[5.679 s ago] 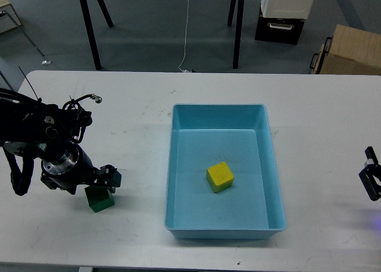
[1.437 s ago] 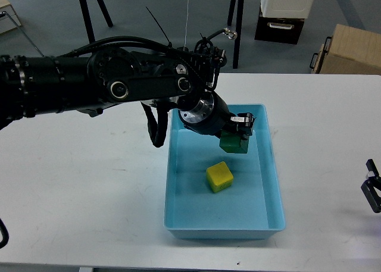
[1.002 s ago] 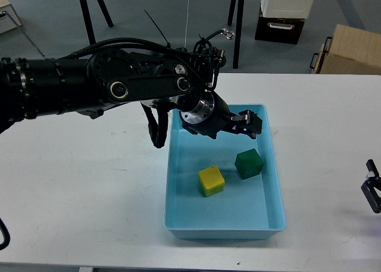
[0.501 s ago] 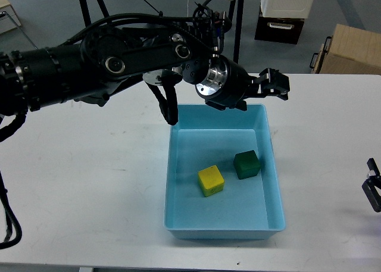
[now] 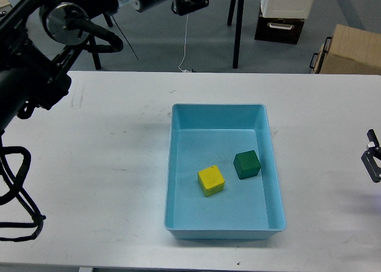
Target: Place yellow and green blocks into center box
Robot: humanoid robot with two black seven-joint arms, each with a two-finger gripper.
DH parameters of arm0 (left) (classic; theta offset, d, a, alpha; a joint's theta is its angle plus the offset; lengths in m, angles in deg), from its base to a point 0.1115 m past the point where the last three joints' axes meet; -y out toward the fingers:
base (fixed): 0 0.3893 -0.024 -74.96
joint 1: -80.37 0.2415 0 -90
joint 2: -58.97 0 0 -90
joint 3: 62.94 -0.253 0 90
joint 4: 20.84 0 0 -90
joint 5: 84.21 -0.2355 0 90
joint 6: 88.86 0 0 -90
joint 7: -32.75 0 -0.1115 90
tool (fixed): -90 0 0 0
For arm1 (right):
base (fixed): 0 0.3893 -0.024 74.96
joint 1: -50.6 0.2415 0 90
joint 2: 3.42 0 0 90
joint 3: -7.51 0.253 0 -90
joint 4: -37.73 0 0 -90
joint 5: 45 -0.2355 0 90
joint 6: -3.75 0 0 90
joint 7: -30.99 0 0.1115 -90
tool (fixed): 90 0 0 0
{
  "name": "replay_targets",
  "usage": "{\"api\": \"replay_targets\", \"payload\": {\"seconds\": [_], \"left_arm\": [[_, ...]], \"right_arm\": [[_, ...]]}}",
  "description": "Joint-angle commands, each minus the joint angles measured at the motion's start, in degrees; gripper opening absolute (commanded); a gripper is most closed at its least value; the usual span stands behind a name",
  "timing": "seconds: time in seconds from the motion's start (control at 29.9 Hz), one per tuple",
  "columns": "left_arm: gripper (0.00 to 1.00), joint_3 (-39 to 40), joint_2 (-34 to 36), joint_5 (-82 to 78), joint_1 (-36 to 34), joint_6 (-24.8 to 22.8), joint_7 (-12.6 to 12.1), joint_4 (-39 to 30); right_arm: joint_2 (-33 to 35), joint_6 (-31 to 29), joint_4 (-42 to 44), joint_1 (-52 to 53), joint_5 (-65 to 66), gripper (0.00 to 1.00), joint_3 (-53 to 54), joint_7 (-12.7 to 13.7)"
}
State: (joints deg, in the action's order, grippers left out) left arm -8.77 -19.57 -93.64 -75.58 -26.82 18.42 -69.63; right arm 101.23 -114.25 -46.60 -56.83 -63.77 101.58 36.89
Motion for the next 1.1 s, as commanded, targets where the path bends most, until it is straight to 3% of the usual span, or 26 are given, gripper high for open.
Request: {"api": "replay_targets", "payload": {"seconds": [0.0,0.3,0.43,0.5,0.63,0.7,0.84,1.07], "left_arm": [[0.99,11.1,5.23,4.66,7.31,-0.03,-0.35,-2.61],[0.99,32.29,8.06,8.55,35.42,-0.03,-3.07,-21.84],[0.99,38.62,4.03,8.98,48.17,-0.03,-3.51,-31.16],[0.99,40.83,0.51,9.86,54.76,-0.03,-5.43,-36.61],[0.99,41.27,-7.48,10.83,65.49,-0.03,-8.34,-45.05],[0.99,41.01,-11.35,11.01,70.68,-0.03,-8.43,-47.78],[0.99,39.96,-11.46,11.54,78.77,-0.03,-8.26,-50.52],[1.0,32.05,-11.46,13.64,86.96,-0.03,-4.31,-51.23]], "right_arm": [[-0.15,0.0,-0.04,0.73,-0.39,0.99,-0.11,-0.01],[1.69,0.0,-0.92,1.34,-3.82,0.99,-0.37,-0.1],[1.96,0.0,-1.89,1.61,-3.91,0.99,-1.78,-0.1],[1.88,0.0,-2.85,1.52,-3.91,0.99,-2.66,-0.1],[0.82,0.0,-5.83,-0.75,-3.82,0.99,-3.1,-0.1],[-0.67,0.0,-7.77,-3.56,-3.47,0.99,-3.1,-0.1],[-3.22,0.0,-12.6,-9.28,-3.12,0.99,-3.19,-0.1],[-5.77,0.0,-14.37,-15.61,-2.06,0.99,-3.19,-0.1]]}}
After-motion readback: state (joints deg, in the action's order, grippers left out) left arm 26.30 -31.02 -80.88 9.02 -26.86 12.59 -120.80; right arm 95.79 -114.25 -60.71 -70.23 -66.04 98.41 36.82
